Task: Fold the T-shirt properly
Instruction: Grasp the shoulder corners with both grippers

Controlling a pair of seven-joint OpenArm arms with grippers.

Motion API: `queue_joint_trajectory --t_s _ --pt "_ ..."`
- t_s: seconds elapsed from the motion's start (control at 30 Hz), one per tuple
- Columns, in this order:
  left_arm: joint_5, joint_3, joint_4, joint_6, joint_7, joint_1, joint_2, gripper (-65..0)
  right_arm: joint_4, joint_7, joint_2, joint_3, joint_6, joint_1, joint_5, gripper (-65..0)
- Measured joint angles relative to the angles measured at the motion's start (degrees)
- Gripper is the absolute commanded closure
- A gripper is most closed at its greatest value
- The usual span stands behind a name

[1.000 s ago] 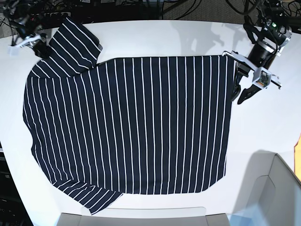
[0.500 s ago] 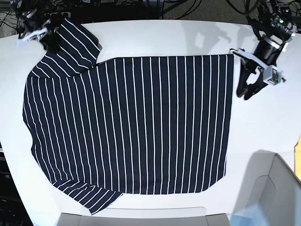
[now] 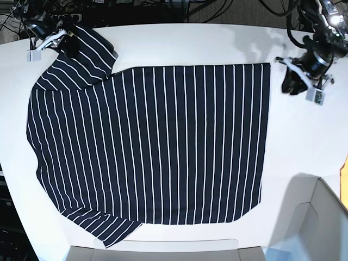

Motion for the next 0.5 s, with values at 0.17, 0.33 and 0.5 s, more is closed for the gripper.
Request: queue_joint_trajectory --t_s 0.17,0.33,0.5 --pt "-0.7 -0.28 -9.88 -0.02 -1.27 0.5 0.04 -13.0 0.17 -0.42 0.11 0.44 0.0 -0.02 0.02 -17.7" --pt "0.0 -0.24 -16.04 -0.02 -2.05 1.77 0.39 -13.0 0.15 -0.81 0.09 1.36 0.0 -0.07 0.0 -17.7" --pt "-0.44 0.13 -19.54 0.0 -3.06 0.39 2.01 -13.0 0.15 -0.85 0.13 1.36 0.0 -0.13 0.0 -17.7"
